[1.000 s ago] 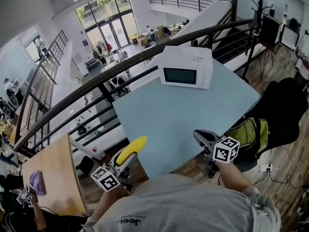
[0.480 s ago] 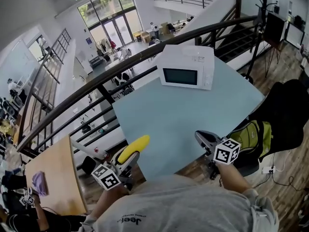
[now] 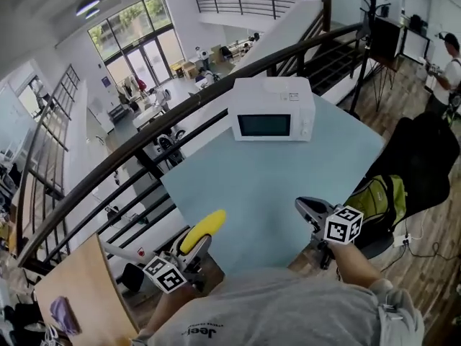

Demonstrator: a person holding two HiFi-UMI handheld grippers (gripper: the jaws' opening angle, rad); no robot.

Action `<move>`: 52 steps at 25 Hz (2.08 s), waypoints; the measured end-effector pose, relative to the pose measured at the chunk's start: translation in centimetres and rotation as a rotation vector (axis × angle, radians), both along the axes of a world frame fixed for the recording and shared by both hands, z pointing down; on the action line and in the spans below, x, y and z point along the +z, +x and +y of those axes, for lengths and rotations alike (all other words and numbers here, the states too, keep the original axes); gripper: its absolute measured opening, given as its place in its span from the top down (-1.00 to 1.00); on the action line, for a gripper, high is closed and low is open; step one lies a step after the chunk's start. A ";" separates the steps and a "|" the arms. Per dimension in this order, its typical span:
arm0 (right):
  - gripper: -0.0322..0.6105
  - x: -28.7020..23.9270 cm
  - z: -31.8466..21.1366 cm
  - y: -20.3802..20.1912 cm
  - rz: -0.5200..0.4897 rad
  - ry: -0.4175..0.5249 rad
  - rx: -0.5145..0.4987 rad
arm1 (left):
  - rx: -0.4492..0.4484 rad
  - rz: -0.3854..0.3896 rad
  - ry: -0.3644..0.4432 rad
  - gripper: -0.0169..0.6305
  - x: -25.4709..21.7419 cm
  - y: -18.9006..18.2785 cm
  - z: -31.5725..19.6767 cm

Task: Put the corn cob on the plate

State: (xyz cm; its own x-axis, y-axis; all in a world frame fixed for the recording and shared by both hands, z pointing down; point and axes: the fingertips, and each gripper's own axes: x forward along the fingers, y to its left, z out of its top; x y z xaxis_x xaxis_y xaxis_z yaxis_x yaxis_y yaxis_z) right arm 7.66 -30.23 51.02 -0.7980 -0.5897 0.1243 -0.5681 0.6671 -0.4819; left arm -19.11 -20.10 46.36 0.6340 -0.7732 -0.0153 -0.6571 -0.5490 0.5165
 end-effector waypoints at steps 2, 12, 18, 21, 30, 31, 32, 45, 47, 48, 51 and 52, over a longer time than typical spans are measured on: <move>0.85 -0.6 -0.7 -1.6 0.033 0.002 0.050 | 0.041 0.023 0.013 0.16 0.6 -2.2 -2.0; 0.85 -1.1 -1.0 -7.4 0.174 -0.043 0.122 | 0.194 0.033 0.018 0.16 3.2 -8.4 -11.4; 0.85 0.9 -4.5 -3.6 0.169 -0.068 0.124 | 0.144 0.072 -0.007 0.16 3.4 -4.0 -14.4; 0.85 0.3 -7.4 -2.4 0.147 -0.022 0.103 | 0.154 0.044 -0.004 0.16 2.1 -1.3 -16.7; 0.84 1.0 -13.8 0.7 0.131 0.036 0.133 | 0.194 -0.045 0.065 0.16 -2.2 2.9 -26.9; 0.85 0.7 -14.7 1.0 0.126 0.043 0.145 | 0.194 -0.039 0.066 0.16 -2.6 3.1 -28.2; 0.85 0.4 -15.6 1.2 0.121 0.050 0.157 | 0.192 -0.036 0.065 0.16 -2.9 3.2 -29.6; 0.84 -4.3 -30.9 3.3 0.204 0.185 0.222 | 0.181 -0.124 0.042 0.16 -4.7 5.6 -45.0; 0.84 -4.5 -33.5 3.7 0.212 0.192 0.228 | 0.182 -0.145 0.047 0.16 -4.9 6.1 -47.4; 0.84 -4.7 -34.6 3.9 0.213 0.194 0.229 | 0.182 -0.155 0.050 0.16 -5.0 6.4 -48.7; 0.84 -5.2 -38.2 4.4 0.243 0.217 0.234 | 0.182 -0.179 0.051 0.16 -5.3 7.4 -52.4; 0.84 -5.4 -39.3 4.5 0.257 0.226 0.235 | 0.183 -0.187 0.049 0.16 -5.5 7.8 -53.6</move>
